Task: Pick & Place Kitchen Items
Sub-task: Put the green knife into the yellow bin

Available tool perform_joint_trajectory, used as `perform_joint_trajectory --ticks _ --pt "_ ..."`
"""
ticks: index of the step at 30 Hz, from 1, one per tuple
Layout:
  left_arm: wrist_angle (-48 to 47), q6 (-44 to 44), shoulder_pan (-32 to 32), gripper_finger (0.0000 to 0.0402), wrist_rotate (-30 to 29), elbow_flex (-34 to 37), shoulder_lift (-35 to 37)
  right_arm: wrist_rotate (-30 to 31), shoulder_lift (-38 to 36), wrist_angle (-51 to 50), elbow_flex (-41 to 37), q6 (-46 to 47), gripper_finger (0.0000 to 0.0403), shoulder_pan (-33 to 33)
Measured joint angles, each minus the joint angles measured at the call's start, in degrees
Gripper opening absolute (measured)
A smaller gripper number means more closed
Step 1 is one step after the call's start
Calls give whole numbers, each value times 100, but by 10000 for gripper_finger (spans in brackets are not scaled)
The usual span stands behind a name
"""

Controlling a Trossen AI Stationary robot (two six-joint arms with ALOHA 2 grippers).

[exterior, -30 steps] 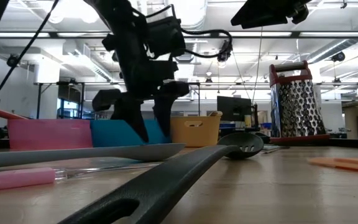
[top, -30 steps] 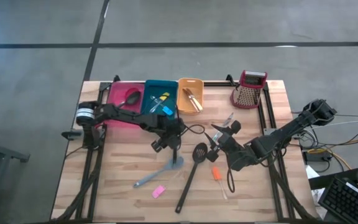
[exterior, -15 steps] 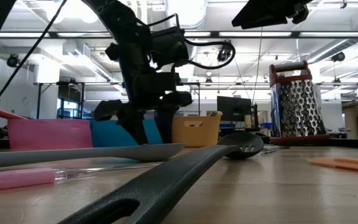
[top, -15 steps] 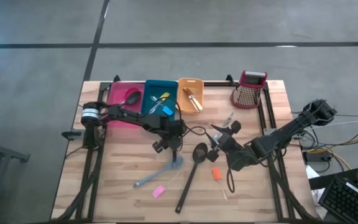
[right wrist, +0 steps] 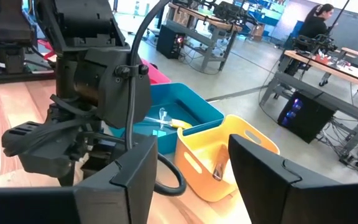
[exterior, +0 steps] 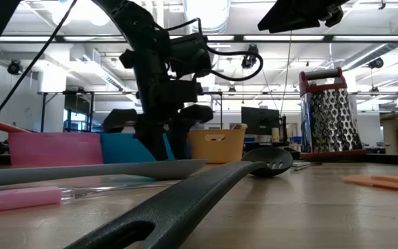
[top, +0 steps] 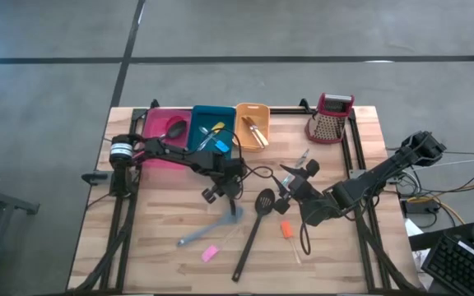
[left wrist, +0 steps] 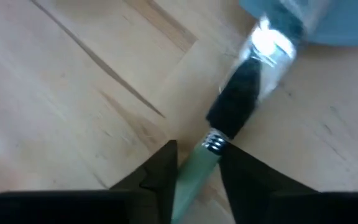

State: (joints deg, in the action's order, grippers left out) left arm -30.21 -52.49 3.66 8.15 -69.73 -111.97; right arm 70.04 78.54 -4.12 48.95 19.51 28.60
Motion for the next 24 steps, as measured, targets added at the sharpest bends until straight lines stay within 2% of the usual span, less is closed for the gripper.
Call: perform_joint_trajectory --ticks 4,5,15,20,24 --pt "-73 102 -2 51 43 2 -4 0 0 -2 0 0 199 0" --pt "-79 114 -2 45 50 2 -6 0 0 -4 0 -1 200 0" --pt "-189 280 -16 45 13 -3 320 1 0 -28 0 -2 181 0" --pt "-255 602 -39 45 15 16 944 2 0 -44 0 -3 168 0" --pt "-147 1350 -39 45 -146 9 1552 2 0 -46 0 -2 164 2"
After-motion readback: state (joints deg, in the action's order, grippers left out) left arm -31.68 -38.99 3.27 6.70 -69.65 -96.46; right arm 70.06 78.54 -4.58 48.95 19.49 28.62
